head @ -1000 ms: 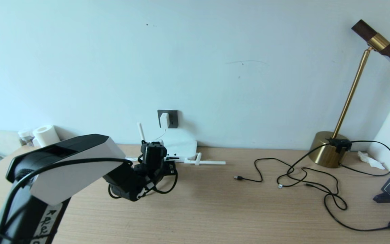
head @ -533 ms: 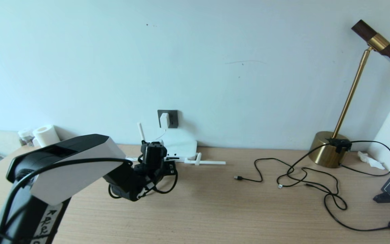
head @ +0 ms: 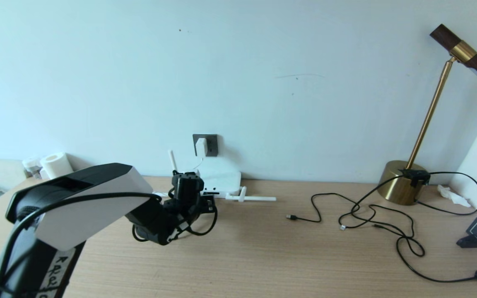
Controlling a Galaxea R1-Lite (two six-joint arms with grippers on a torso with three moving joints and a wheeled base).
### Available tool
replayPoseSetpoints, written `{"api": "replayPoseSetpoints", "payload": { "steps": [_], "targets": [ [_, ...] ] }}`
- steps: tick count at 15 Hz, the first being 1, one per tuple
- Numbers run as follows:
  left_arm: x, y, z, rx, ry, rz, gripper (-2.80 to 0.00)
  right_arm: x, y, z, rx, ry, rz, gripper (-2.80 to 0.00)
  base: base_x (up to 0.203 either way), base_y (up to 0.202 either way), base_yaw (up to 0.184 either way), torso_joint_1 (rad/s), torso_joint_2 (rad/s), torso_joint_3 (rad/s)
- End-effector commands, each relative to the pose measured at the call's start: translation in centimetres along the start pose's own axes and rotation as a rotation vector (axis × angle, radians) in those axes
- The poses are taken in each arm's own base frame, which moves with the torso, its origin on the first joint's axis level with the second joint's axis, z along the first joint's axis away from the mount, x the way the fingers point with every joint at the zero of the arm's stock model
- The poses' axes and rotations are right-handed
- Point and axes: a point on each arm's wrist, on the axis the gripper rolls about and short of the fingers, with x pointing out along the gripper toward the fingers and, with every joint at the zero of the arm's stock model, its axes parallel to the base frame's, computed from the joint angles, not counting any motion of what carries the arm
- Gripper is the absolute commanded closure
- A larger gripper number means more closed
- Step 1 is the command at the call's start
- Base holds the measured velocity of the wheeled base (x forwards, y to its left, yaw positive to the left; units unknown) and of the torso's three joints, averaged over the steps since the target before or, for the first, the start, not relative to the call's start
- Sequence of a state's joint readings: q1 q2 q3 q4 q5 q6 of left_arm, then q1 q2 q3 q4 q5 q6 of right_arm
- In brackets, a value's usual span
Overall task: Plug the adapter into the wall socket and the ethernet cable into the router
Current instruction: Align cable and router interface
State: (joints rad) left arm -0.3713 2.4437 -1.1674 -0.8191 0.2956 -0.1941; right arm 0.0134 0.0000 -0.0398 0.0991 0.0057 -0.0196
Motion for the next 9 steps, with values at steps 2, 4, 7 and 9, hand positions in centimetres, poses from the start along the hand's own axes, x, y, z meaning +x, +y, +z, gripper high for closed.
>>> {"api": "replayPoseSetpoints", "payload": {
  "steps": [2, 4, 7, 9],
  "targets": [
    [-0.08, 0.02, 0.07, -0.002, -0.003, 0.001, 0.0, 0.01, 0.0, 0.0, 0.0, 0.002, 0.001, -2.8, 0.0, 0.0, 0.0, 0.0, 0.0, 0.0],
    [-0.12, -0.1, 0.04, 0.001, -0.002, -0.001, 0.0, 0.01, 0.0, 0.0, 0.0, 0.002, 0.001, -2.8, 0.0, 0.0, 0.0, 0.0, 0.0, 0.0],
    [-0.08, -0.11, -0.02, 0.004, 0.0, -0.001, 0.0, 0.01, 0.0, 0.0, 0.0, 0.002, 0.001, -2.8, 0.0, 0.0, 0.0, 0.0, 0.0, 0.0],
    [-0.02, -0.08, -0.25, 0.021, 0.006, 0.0, 0.0, 0.01, 0.0, 0.0, 0.0, 0.002, 0.001, -2.8, 0.0, 0.0, 0.0, 0.0, 0.0, 0.0]
  ]
}}
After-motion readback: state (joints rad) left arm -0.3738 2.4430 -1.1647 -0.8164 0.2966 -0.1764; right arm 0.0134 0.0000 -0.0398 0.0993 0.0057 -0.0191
